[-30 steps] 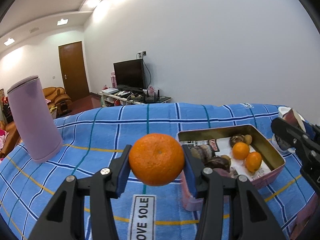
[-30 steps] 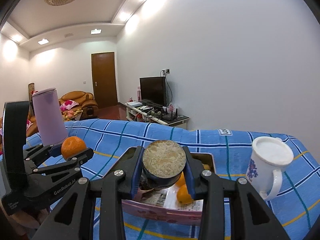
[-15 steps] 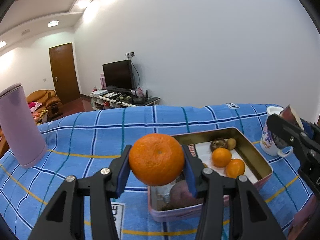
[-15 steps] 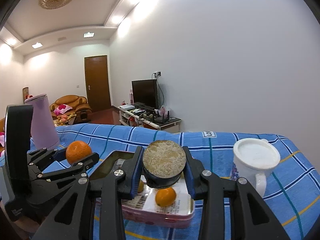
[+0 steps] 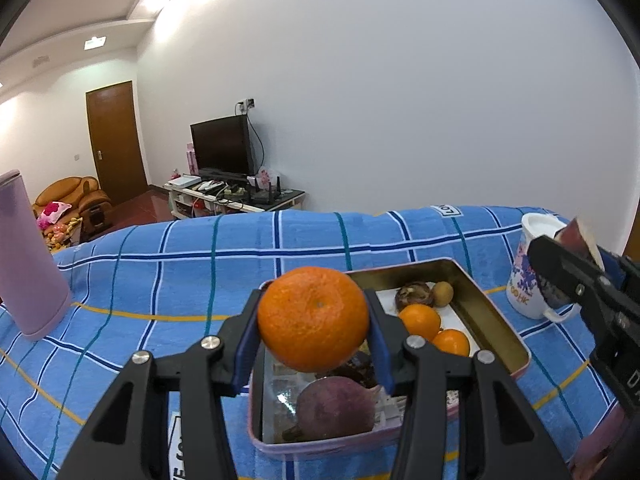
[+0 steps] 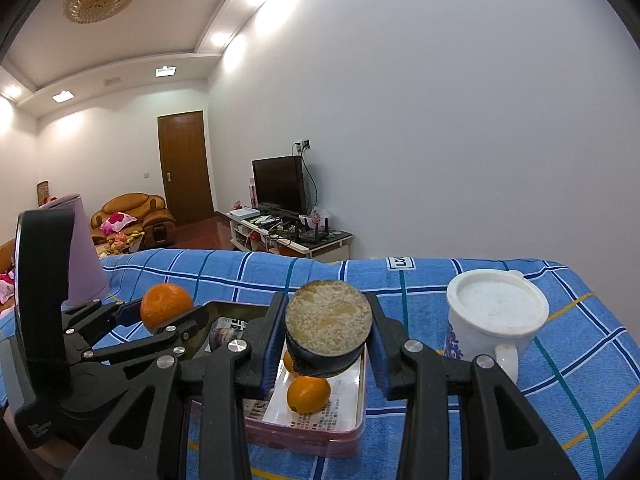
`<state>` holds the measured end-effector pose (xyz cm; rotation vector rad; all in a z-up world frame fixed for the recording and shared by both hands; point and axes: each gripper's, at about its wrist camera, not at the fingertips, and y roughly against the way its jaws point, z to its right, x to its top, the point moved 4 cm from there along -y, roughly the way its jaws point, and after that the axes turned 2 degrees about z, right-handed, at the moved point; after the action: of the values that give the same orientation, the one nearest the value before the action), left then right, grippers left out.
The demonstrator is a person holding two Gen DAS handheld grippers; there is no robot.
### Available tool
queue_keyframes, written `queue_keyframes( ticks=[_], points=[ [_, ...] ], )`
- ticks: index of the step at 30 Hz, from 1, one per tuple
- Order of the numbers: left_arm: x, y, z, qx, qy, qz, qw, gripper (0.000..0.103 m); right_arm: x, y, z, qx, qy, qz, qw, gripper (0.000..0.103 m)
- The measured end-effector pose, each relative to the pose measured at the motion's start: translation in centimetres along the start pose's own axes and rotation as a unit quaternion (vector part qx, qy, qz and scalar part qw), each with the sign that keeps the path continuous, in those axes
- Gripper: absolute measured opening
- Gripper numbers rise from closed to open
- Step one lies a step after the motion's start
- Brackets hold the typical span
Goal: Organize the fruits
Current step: 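Lower both fruits into the pink tin and open both tools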
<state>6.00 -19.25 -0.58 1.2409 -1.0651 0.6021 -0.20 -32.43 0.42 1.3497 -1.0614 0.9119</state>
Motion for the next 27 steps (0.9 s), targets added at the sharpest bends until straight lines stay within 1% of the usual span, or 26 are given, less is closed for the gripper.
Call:
queue_keyframes(
  ticks=[12,19,24,27],
  points=[
    [0.6,-1.4,0.7,-0.018,0.005,-0.004,0.9998,0.050,-0.4,-0.5,0.1,-0.019,0.003,-0.006,1.000,0.039],
    [0.5,-2.6,0.2,-0.019,0.008,-0.010,0.9997,0.050,-0.6,-1.1,-0.5,-0.026,0.004,-0.015,1.000,0.039],
    [0.9,-2.6,-1.3,-0.018,0.031,-0.011,0.9993,0.050,-0.9,-1.4,-0.3,-0.035,0.003,-0.022,0.999,0.039],
    [0.9,-2.6,-1.7,-0.018,0.036,-0.011,0.9991,0.050,-1.0,-1.6,-0.2,-0.034,-0.004,-0.028,0.999,0.039]
  ],
)
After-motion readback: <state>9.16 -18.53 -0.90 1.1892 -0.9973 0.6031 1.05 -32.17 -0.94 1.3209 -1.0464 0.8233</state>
